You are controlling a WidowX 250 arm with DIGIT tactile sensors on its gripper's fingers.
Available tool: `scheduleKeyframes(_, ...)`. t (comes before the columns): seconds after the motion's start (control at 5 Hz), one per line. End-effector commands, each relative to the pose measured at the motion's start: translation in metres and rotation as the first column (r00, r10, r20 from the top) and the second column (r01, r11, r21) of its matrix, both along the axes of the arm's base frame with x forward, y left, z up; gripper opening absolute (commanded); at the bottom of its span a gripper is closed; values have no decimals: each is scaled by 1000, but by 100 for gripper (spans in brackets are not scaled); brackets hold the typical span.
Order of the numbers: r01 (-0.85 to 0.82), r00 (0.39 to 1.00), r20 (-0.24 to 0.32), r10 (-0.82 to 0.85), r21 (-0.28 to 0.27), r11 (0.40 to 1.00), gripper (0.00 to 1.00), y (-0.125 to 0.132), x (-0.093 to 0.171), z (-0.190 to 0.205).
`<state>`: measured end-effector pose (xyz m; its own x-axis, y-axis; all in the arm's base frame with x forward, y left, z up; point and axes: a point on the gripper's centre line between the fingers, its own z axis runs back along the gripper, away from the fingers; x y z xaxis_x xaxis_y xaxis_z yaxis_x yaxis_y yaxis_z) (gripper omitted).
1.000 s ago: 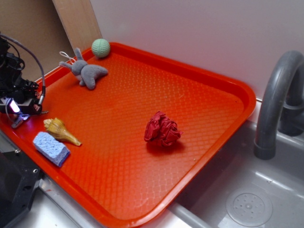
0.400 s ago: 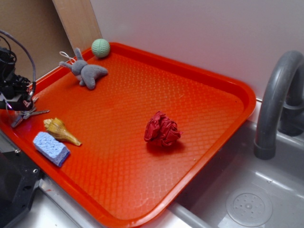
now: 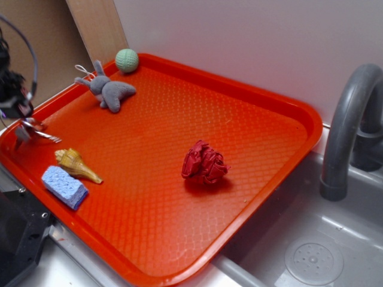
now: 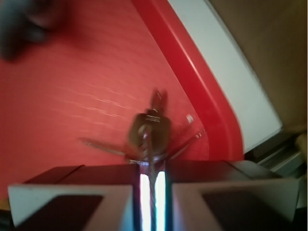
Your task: Grab the silver keys.
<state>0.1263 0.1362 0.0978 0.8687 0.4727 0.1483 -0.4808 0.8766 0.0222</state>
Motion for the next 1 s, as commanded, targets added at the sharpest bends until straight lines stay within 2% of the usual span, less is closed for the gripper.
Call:
scheduleKeyframes(0.0, 428, 879, 189, -438, 96, 899, 0, -46, 19, 100)
scheduleKeyframes(0.2, 423, 874, 194, -446, 147, 894, 0, -71, 51, 112)
scheduleKeyframes(0.4, 422, 874, 214, -437, 112, 899, 0, -76, 64, 116)
scheduleKeyframes(0.6, 390, 897, 191, -397, 76, 918, 0, -74, 74, 111)
scheduleKeyframes(0.8, 360, 914, 172, -368, 80, 930, 0, -72, 81, 107)
